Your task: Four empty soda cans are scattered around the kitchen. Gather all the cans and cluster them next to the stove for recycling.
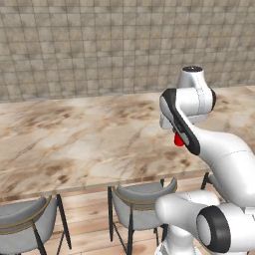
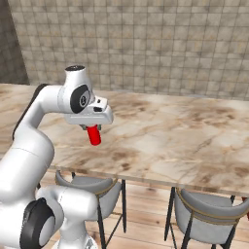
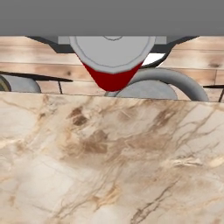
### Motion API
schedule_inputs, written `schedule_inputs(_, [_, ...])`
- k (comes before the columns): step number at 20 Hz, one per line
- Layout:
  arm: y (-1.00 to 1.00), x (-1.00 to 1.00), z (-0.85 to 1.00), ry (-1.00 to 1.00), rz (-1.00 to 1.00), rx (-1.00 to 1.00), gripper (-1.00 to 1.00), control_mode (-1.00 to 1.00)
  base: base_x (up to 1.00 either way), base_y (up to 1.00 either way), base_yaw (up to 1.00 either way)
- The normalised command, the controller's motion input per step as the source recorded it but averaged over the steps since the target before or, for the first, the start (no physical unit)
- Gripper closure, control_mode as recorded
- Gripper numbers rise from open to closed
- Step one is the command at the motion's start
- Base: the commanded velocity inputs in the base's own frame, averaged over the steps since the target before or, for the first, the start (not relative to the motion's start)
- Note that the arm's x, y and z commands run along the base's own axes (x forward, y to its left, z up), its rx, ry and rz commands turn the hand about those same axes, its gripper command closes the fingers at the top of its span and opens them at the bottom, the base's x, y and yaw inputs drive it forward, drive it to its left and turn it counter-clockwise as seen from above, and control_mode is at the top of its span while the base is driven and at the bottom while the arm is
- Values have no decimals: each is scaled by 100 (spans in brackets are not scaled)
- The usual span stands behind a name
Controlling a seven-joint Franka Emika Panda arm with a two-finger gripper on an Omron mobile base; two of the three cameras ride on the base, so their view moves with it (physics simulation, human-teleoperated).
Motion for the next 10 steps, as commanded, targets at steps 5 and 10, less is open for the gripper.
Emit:
schedule_inputs(5, [0, 0, 0, 0, 0, 0, 100, 100, -7, -1, 0])
schedule_inputs(10, [0, 0, 0, 0, 0, 0, 100, 100, -59, -16, -5])
